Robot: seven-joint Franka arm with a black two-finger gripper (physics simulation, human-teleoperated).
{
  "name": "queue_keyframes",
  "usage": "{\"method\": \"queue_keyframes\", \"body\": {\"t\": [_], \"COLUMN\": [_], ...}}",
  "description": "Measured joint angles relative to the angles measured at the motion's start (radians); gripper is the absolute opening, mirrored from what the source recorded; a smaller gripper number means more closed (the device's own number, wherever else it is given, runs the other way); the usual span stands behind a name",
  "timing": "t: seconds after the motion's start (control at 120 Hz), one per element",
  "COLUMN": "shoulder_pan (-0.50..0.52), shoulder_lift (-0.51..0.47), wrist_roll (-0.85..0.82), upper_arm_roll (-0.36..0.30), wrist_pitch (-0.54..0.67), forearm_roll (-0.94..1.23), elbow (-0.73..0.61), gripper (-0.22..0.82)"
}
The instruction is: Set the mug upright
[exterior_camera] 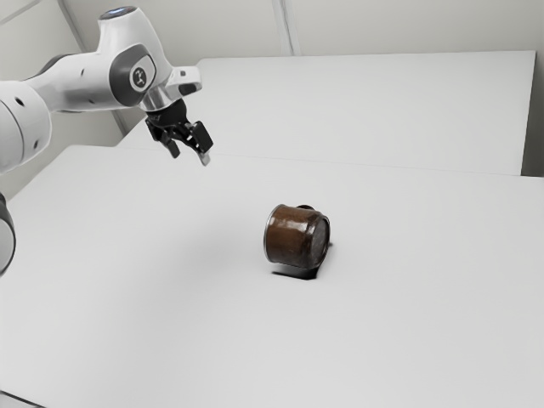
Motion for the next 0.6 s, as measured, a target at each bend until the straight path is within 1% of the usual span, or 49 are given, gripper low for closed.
{"method": "queue_keyframes", "body": {"t": [0.108, 0.158, 0.258, 0.475, 0.6], "shoulder_pan": [0.002, 0.004, 0.011, 0.012, 0.019], "shoulder_lift": [-0.010, -0.005, 0.032, 0.145, 0.202], "wrist_roll": [0.013, 0.019, 0.056, 0.180, 0.256], "upper_arm_roll": [0.001, 0.001, 0.008, 0.027, 0.032], "wrist_pitch": [0.006, 0.008, 0.001, -0.055, -0.093], "forearm_roll": [-0.006, -0.049, -0.224, -0.632, -0.826], "elbow": [-0.025, -0.031, -0.035, -0.079, -0.100], "gripper": [0.60, 0.60, 0.60, 0.60, 0.60]}}
